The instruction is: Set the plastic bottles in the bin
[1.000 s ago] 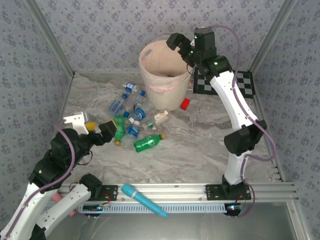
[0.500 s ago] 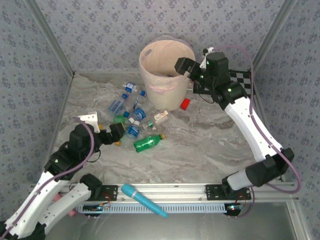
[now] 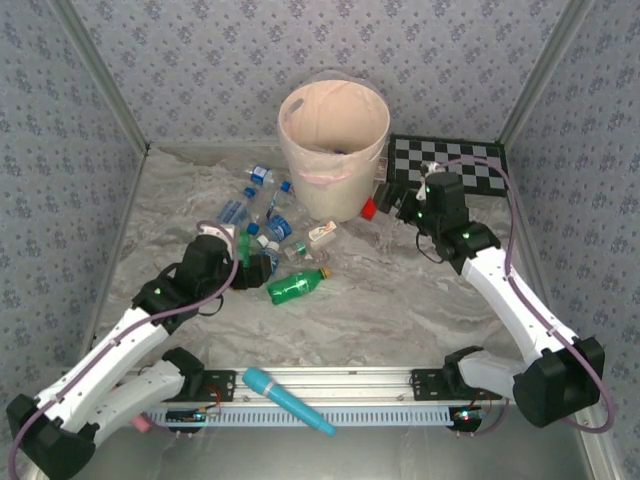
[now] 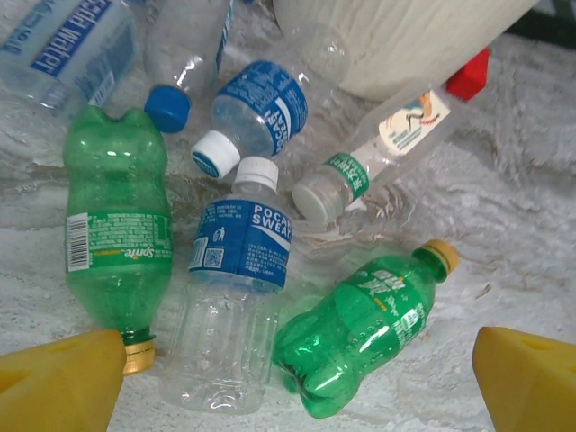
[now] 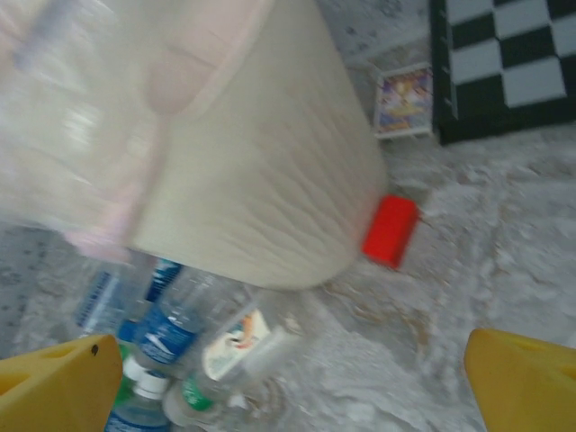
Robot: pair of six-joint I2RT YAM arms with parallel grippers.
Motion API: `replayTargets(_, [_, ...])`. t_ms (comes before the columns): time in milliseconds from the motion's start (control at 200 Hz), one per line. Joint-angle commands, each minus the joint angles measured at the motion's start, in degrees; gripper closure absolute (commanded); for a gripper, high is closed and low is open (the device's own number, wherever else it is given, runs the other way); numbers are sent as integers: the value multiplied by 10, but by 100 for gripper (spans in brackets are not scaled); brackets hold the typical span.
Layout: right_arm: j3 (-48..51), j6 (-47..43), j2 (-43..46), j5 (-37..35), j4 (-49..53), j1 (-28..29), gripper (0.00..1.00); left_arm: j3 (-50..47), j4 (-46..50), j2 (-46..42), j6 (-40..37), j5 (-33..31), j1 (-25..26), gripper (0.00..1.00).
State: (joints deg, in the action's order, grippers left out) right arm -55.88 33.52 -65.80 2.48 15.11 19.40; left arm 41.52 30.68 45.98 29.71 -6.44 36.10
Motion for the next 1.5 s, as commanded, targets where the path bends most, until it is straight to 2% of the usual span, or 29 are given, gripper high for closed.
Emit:
replayTargets(0, [62, -10, 29, 14, -59, -21, 0, -2, -22, 25, -22, 14, 16, 3])
replayTargets(120, [124, -2, 44, 38, -101, -46, 0, 1, -34, 67, -37, 7, 45, 6])
replayTargets(300, [166, -17, 65, 59, -140, -57, 0, 3, -58, 128, -57, -16, 83, 9])
replayTargets(550, [211, -20, 64, 153, -222, -72, 0, 11, -80, 202, -70, -8, 109, 10])
replayTargets(830, [229, -17, 70, 155, -231, -74, 0, 11, -108, 261, -92, 8, 117, 10])
replayTargets(1494, [232, -2, 70, 157, -230, -78, 0, 25, -129, 363, -103, -2, 175, 22])
